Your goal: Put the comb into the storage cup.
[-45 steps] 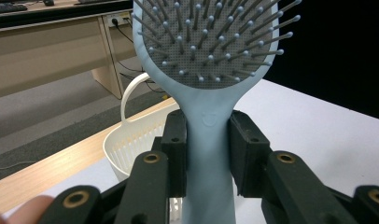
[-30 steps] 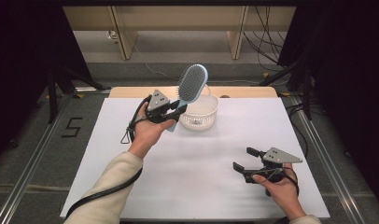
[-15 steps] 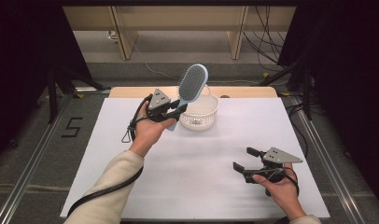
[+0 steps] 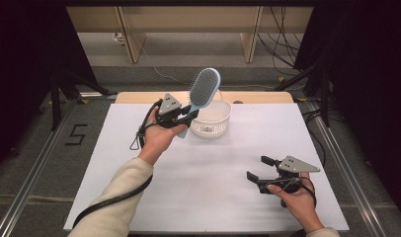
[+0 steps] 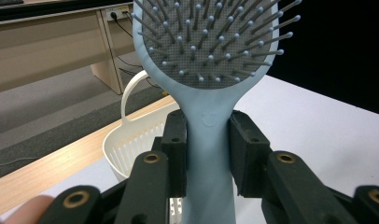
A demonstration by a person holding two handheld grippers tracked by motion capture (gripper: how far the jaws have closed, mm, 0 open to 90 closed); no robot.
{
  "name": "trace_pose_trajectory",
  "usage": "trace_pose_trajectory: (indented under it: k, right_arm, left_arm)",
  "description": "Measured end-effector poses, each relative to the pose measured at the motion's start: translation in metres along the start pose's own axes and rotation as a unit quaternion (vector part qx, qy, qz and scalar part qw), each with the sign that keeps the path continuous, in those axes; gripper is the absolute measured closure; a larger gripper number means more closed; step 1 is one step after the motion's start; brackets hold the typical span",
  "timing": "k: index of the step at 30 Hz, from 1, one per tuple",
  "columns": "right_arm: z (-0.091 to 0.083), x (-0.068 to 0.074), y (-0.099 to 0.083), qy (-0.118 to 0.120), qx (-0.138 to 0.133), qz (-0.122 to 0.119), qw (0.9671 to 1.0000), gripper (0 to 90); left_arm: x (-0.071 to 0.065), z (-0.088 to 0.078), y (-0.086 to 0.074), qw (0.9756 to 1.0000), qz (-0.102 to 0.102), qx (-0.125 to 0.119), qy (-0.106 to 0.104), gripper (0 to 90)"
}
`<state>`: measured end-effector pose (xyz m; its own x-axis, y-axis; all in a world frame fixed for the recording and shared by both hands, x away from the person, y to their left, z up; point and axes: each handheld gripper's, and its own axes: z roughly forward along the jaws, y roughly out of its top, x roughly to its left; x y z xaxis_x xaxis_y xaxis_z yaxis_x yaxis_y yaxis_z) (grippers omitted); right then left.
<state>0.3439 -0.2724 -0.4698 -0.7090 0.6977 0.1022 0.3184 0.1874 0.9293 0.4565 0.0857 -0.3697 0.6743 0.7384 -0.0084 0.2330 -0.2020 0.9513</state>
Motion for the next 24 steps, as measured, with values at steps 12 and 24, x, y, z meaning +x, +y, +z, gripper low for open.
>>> trace_pose_trajectory:
  k: [12,24]
  right_arm:
    - [-0.0001,-0.0001,0.0,0.0,0.0,0.001,1.0,16.1]
    - [0.0,-0.0004,-0.0001,0.0,0.0,0.002,1.0,16.1]
  left_arm:
    - [0.0003,0.0038,-0.0021,1.0,-0.002,0.0,0.0,69.7]
    - [0.0018,0.0086,-0.0005,1.0,-0.005,0.0,0.001,69.6]
